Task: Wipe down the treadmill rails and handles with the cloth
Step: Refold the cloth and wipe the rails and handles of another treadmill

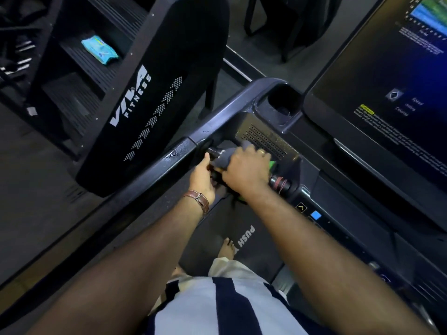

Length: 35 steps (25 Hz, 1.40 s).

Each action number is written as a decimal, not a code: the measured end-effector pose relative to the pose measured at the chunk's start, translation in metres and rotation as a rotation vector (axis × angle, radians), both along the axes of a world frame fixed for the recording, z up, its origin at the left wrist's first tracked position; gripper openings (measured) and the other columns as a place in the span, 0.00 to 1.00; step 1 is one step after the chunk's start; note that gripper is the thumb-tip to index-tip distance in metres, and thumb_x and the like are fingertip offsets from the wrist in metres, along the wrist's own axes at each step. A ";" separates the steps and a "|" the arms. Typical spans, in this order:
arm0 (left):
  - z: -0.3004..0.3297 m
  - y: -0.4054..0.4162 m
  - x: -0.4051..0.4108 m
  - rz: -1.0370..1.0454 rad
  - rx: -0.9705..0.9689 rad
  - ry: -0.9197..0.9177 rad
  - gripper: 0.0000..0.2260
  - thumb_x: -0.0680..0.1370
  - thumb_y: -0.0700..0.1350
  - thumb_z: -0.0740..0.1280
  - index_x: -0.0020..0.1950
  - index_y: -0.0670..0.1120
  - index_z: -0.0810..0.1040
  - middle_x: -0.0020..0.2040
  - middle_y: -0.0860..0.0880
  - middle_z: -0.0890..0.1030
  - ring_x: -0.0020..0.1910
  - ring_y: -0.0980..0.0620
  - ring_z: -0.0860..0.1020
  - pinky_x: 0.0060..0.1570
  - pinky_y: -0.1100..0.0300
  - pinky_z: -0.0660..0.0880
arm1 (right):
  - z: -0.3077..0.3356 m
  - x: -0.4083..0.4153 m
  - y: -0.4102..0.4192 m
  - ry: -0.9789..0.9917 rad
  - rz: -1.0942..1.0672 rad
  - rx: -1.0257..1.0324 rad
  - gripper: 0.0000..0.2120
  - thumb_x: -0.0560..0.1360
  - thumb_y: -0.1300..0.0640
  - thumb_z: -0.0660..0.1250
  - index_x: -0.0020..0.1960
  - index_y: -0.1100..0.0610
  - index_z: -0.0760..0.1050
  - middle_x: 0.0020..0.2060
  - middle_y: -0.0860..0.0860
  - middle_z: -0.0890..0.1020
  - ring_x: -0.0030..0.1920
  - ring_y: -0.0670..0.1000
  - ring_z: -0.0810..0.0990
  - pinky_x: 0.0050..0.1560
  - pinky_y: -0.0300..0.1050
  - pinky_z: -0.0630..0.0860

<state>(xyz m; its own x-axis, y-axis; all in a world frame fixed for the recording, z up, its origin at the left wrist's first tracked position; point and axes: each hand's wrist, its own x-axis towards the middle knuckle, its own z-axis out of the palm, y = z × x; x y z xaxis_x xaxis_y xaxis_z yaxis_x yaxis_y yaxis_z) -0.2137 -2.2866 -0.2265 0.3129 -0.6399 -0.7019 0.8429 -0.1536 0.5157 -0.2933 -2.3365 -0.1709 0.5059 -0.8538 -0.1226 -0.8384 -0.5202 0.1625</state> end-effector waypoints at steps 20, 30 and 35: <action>-0.011 -0.002 0.001 0.022 0.022 -0.040 0.10 0.78 0.52 0.65 0.48 0.46 0.80 0.47 0.47 0.82 0.47 0.49 0.80 0.54 0.54 0.74 | 0.028 -0.013 -0.021 -0.012 -0.072 0.232 0.24 0.63 0.47 0.76 0.56 0.54 0.77 0.51 0.53 0.82 0.51 0.58 0.82 0.46 0.49 0.77; -0.014 -0.010 0.002 0.340 0.092 0.058 0.15 0.82 0.48 0.55 0.42 0.46 0.78 0.36 0.47 0.83 0.38 0.48 0.80 0.35 0.61 0.75 | 0.001 0.058 -0.018 -0.133 0.051 0.195 0.17 0.70 0.49 0.72 0.56 0.54 0.78 0.52 0.53 0.82 0.52 0.57 0.81 0.51 0.50 0.75; 0.002 -0.008 0.010 0.313 0.120 0.012 0.12 0.80 0.49 0.58 0.42 0.48 0.77 0.37 0.49 0.79 0.34 0.53 0.77 0.38 0.61 0.70 | 0.020 0.058 -0.061 -0.216 -0.154 0.755 0.22 0.56 0.45 0.82 0.43 0.56 0.82 0.41 0.53 0.84 0.39 0.51 0.84 0.38 0.41 0.78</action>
<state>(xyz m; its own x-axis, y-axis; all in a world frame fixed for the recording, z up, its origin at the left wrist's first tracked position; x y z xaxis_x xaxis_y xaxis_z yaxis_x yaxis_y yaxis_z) -0.2036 -2.2944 -0.2246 0.4724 -0.4269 -0.7711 0.8646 0.0544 0.4995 -0.2354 -2.3975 -0.1507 0.4674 -0.6414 -0.6084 -0.8827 -0.3006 -0.3612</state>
